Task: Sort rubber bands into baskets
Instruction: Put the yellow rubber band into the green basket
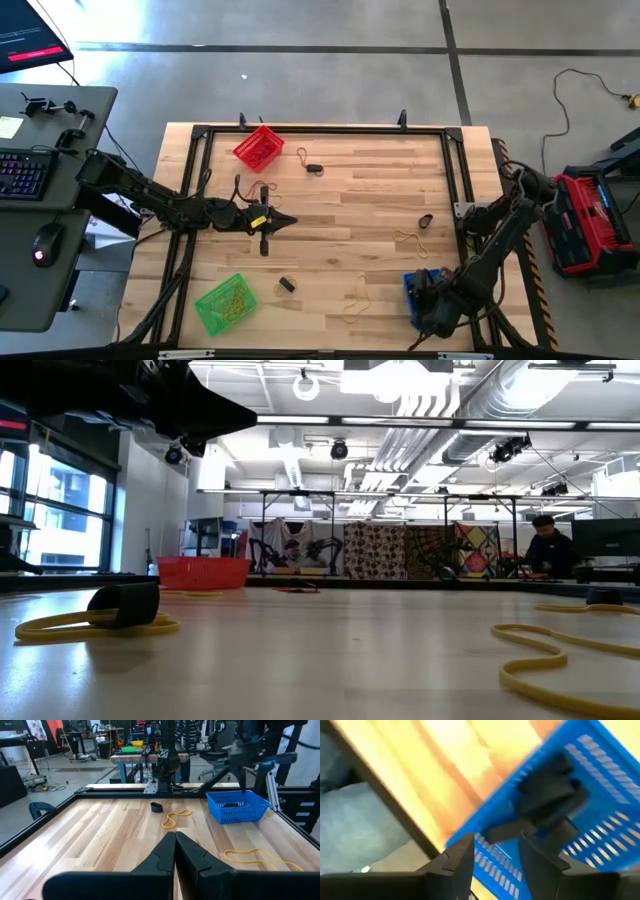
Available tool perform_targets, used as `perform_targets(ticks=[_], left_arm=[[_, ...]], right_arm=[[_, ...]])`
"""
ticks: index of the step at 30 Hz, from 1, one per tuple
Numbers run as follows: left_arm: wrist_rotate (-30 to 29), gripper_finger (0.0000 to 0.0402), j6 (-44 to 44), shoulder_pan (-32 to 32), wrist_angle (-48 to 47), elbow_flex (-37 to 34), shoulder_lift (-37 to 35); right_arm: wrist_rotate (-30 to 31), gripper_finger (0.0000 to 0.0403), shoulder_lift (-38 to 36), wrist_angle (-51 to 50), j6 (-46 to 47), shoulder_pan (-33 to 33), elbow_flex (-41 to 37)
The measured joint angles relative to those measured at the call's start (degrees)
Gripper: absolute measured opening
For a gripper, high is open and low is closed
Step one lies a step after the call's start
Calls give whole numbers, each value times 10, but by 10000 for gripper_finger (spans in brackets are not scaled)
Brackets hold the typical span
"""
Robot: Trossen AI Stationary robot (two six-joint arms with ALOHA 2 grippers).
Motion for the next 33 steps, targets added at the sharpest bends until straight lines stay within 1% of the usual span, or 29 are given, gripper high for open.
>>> perform_targets(ticks=[3, 6, 10, 13, 15, 17, 19, 24, 26, 33], left_arm=[[0, 0, 0, 0, 0, 0, 0], [0, 0, 0, 0, 0, 0, 0], [0, 0, 0, 0, 0, 0, 0], [0, 0, 0, 0, 0, 0, 0], [0, 0, -1, 0, -1, 0, 0], [0, 0, -4, 0, -5, 0, 0], [0, 0, -5, 0, -6, 0, 0], [0, 0, -5, 0, -7, 0, 0], [0, 0, -8, 0, -10, 0, 0], [0, 0, -15, 0, -19, 0, 0]], right_arm=[[12, 142, 0, 33, -43, -8, 0], [39, 142, 0, 82, -108, -22, 0], [107, 142, 0, 143, -221, -46, 0], [162, 142, 0, 172, -299, -71, 0], [177, 142, 1, 181, -336, -93, 0], [179, 142, 7, 184, -357, -118, 0], [176, 142, 20, 185, -359, -145, 0], [119, 142, 60, 183, -377, -202, 0], [104, 142, 74, 183, -394, -215, 0], [86, 142, 119, 185, -421, -231, 0]])
